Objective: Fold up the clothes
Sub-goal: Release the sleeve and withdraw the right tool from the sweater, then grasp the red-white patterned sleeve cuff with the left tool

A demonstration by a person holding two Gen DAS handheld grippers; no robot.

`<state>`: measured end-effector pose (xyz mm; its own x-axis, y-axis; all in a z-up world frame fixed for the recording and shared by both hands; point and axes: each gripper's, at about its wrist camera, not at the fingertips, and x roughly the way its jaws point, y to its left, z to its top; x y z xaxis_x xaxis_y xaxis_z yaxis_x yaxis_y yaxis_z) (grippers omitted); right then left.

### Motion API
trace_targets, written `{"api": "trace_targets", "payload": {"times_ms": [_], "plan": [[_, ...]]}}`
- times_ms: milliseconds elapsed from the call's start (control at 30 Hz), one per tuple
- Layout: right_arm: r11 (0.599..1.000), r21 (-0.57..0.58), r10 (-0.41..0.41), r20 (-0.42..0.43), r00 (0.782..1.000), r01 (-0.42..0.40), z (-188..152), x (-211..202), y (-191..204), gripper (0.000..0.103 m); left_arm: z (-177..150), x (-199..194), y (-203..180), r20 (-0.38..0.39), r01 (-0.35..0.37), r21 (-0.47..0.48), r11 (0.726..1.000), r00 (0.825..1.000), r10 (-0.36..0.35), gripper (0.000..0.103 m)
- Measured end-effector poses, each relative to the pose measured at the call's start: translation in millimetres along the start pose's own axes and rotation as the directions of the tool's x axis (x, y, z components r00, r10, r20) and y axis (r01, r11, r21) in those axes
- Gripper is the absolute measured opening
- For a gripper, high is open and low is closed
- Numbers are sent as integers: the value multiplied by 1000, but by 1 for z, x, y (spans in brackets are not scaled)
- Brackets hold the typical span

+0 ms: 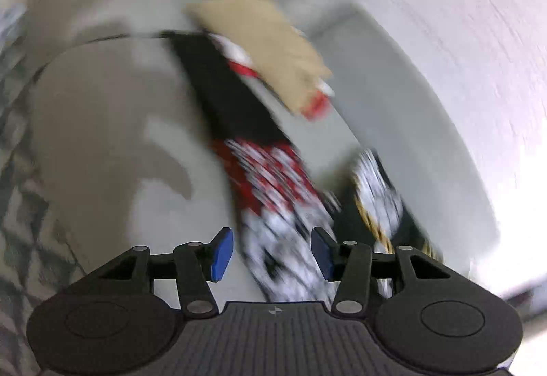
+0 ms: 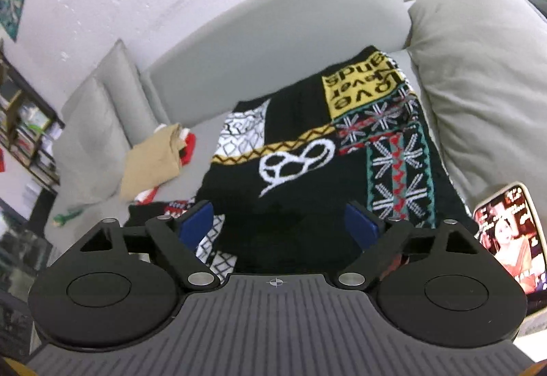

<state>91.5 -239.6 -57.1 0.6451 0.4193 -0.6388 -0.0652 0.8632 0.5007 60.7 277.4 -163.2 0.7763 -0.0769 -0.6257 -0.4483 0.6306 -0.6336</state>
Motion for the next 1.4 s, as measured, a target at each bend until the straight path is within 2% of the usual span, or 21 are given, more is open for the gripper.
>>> {"api": "trace_targets", "payload": {"times_ms": [67,133,267,333,400,500,567,700,733,833,933,1033,1067,1133,1267,1400], "plan": [[999,33,17,-15,1000,-17,0,5,4,88,19,12,26,15,26,-118,993,1000,-25,47],[996,81,51,-31,998,-49,0,12,5,88,35,26,47,34,60,-221,973,998,-54,46],[991,113,76,-10,997,-74,3,14,11,87,59,65,69,42,119,-318,941,993,-111,46],[991,112,76,8,997,-76,5,14,15,87,70,84,77,51,135,-357,924,991,-126,37],[991,112,76,24,997,-79,7,14,18,87,83,97,81,67,125,-375,918,992,-108,35],[989,117,86,28,996,-89,10,18,20,87,104,117,86,76,97,-411,906,995,-72,24],[985,138,107,12,994,-107,9,24,20,87,116,129,86,67,65,-417,907,997,-41,21],[983,141,120,-12,993,-117,5,35,23,86,138,143,74,33,1,-355,935,999,11,17],[984,136,118,-15,993,-115,4,36,24,86,141,144,70,29,-9,-334,943,999,20,9],[986,123,118,-10,993,-116,4,32,26,85,142,127,45,72,-22,-166,986,997,34,8],[986,115,119,15,993,-120,4,22,25,85,139,98,18,134,15,-26,1000,991,-11,7],[987,108,117,40,992,-121,3,10,23,85,132,61,-14,188,74,114,991,977,-95,7],[987,104,117,51,992,-122,2,5,22,85,126,47,-27,205,86,179,980,971,-123,7],[988,97,117,69,991,-123,1,-6,17,85,103,21,-61,231,93,337,937,956,-178,7],[985,114,117,105,988,-129,-2,-27,2,85,37,-21,-126,216,126,584,802,928,-303,7],[979,153,112,144,983,-134,-3,-49,-20,85,-56,-17,-175,96,123,716,687,958,-272,7]]}}
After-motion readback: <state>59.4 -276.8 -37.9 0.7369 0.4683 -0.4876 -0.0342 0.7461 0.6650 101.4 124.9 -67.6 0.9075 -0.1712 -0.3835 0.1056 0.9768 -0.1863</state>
